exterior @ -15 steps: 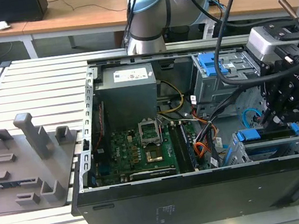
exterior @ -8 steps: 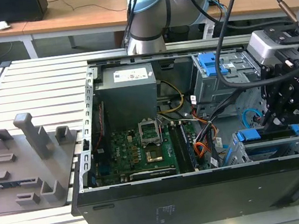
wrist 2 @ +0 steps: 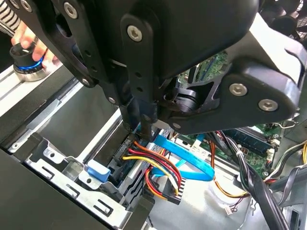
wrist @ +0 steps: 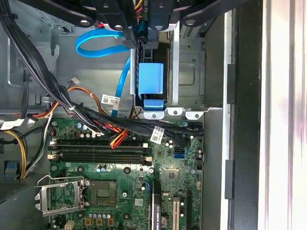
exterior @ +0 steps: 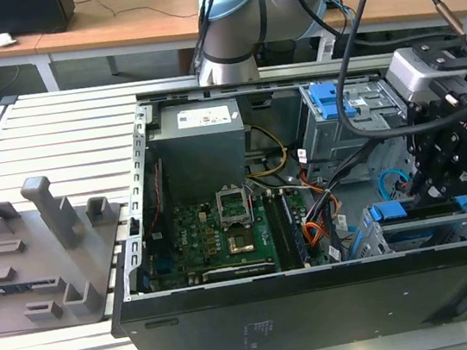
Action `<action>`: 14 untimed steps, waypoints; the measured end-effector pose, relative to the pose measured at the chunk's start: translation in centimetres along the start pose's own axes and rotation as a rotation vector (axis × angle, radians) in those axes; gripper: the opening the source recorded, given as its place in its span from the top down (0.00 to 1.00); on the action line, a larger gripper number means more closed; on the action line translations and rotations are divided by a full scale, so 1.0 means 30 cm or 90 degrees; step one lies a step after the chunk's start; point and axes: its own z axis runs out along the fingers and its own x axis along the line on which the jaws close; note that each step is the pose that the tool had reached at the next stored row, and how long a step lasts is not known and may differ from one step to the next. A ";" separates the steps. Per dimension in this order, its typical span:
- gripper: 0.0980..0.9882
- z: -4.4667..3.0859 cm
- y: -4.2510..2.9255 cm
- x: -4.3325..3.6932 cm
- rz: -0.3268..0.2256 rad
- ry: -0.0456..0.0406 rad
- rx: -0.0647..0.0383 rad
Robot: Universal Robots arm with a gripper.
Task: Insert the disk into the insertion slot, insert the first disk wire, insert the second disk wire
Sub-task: 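Insert the second disk wire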
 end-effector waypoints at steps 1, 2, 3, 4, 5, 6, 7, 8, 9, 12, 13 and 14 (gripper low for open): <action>0.84 -0.027 0.001 0.000 0.000 0.0003 0.000; 0.84 -0.041 0.002 -0.001 0.000 0.0002 0.000; 0.84 -0.052 0.002 -0.003 0.000 0.0003 0.000; 0.86 -0.061 0.002 -0.004 0.000 0.0002 0.000; 0.86 -0.079 0.003 -0.006 0.000 0.0002 0.000; 0.99 -0.098 0.004 -0.007 0.000 0.0003 0.000; 0.99 -0.124 0.004 -0.007 0.000 0.0002 0.000; 0.99 -0.134 0.009 -0.007 0.000 0.0002 0.000; 0.99 -0.137 0.017 -0.007 0.000 0.0004 0.001; 0.99 -0.137 0.019 -0.007 0.000 0.0003 0.001; 0.99 -0.137 0.019 -0.007 0.000 0.0002 0.001; 0.99 -0.137 0.019 -0.007 0.000 0.0002 0.001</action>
